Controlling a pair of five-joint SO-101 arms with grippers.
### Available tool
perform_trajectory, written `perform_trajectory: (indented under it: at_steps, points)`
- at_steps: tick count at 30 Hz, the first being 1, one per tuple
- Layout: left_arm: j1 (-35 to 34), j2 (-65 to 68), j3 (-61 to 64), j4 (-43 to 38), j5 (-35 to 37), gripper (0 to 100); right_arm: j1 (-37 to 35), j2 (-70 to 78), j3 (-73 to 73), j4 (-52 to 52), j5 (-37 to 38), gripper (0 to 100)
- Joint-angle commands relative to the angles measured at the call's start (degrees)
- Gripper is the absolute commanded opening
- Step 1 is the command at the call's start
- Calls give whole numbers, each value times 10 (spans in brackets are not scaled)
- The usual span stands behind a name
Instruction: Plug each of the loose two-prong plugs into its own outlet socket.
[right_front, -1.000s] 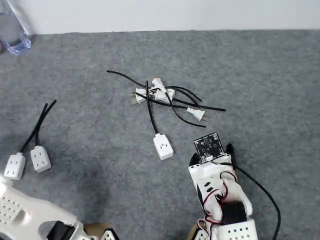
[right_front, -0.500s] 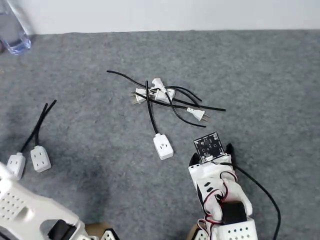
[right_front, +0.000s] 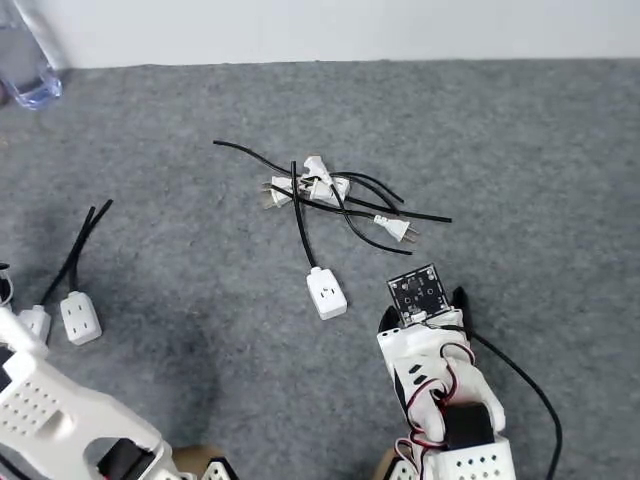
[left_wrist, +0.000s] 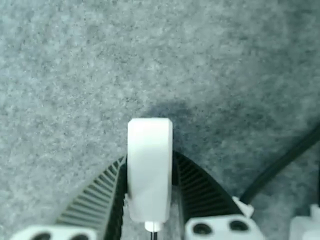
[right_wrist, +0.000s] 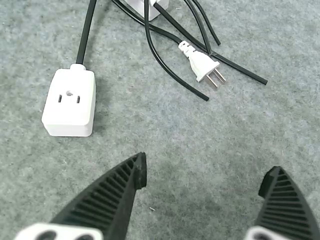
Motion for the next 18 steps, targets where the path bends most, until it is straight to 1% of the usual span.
perform_trajectory:
  at_steps: [1, 5, 7, 10, 14, 16, 18]
  points:
    - [19, -21, 11, 1, -1, 13, -2, 3, 9, -11, 4, 350]
    - [28, -21, 15, -1, -1, 17, -2, 3, 9, -11, 4, 350]
    - [26, -21, 8, 4, 0, 45, -2, 3, 9, -11, 4, 350]
    - [25, -28, 1, 37, 0, 168, -2, 3, 9, -11, 4, 350]
    - [21, -78, 2, 83, 3, 343, -2, 3, 9, -11, 4, 350]
    - [20, -117, 3, 105, 3, 400, -2, 3, 9, -12, 4, 350]
    - [20, -149, 3, 129, 3, 427, -2, 3, 9, -12, 4, 350]
